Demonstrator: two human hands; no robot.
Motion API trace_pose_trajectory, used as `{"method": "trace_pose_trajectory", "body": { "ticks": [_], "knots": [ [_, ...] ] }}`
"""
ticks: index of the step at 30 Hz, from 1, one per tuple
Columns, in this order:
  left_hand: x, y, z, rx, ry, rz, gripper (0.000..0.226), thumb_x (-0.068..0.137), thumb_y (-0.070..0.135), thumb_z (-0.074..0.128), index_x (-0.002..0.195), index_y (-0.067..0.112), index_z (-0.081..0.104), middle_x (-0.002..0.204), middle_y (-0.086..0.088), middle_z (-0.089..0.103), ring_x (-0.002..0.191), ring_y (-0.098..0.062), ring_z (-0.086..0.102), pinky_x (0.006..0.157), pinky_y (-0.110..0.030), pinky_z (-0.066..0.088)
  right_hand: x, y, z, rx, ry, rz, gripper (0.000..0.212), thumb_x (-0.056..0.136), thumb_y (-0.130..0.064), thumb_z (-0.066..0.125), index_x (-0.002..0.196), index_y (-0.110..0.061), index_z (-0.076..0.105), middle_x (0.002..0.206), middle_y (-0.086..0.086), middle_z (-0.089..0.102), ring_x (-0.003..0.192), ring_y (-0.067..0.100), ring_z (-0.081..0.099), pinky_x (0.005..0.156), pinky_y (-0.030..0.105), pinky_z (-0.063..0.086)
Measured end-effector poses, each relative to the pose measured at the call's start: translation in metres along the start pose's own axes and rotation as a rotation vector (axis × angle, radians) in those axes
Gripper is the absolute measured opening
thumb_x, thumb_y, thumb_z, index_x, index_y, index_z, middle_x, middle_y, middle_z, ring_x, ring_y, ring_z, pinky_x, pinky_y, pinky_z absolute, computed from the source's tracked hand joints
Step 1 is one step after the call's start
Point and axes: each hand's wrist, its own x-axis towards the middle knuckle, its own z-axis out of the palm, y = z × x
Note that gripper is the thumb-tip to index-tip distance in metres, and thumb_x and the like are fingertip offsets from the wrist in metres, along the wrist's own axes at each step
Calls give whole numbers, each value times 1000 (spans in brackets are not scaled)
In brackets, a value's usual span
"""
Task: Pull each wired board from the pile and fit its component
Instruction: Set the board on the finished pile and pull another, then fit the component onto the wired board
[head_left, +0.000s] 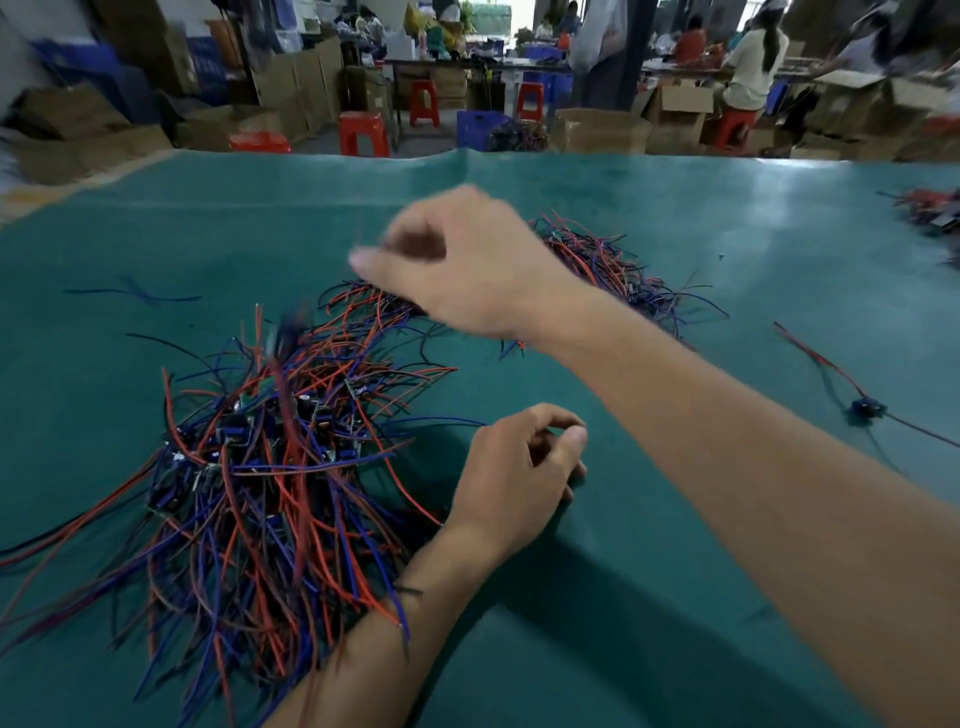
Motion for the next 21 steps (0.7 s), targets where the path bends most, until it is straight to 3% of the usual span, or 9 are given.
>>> {"method": "trace_pose_trajectory", "body": {
  "ticks": [2,4,6,9,11,16,19,21],
  "knots": [
    [1,-1,1,-16,16,-13,12,99,19,59,98,17,70,72,-6,74,51,-13,62,58,-23,50,13,38,4,-376,-58,102,32,91,-42,65,97,-13,75,98,12,73,96,29,67,85,35,55],
    [1,-1,1,10,18,1,12,99,16,58,99,17,70,71,-5,74,51,-13,63,56,-22,50,18,80,1,-537,-86,298,27,86,-26,63,110,-14,71,117,18,68,109,35,65,95,42,55],
    [1,0,0,11,13,8,12,98,15,57,99,18,69,70,-3,74,50,-12,64,55,-21,50,17,120,-3,-646,-139,425,38,85,-16,61,124,-12,63,130,19,61,120,38,58,100,47,52],
    [2,0,-1,40,10,11,13,98,14,56,100,18,69,69,-2,74,50,-12,65,56,-20,51,6,157,-3,-732,-168,456,36,94,-20,61,128,-13,56,129,16,60,126,38,50,96,50,52],
    [3,-1,0,52,9,15,13,98,13,57,101,18,68,69,-1,74,51,-13,65,56,-21,52,-1,171,-1,-707,-68,447,23,95,-21,62,118,-17,61,122,14,64,118,37,54,90,49,55],
    [3,0,-1,63,26,21,14,98,14,57,107,19,67,70,0,74,54,-14,65,62,-25,54,-5,163,-9,-361,147,509,15,84,-18,72,96,-26,68,104,8,72,99,29,65,89,36,53],
    [4,0,-1,25,73,6,15,99,16,56,111,22,64,75,-1,74,55,-11,63,61,-24,54,-21,134,-26,149,359,578,12,74,-12,75,77,-20,68,84,11,74,72,21,65,63,28,47],
    [4,1,0,-25,113,-8,14,102,21,53,113,23,61,79,-2,73,56,-12,64,59,-27,53,-42,115,-36,527,374,606,10,77,-5,70,78,-15,67,88,19,76,56,19,61,48,23,40]
  ]
}}
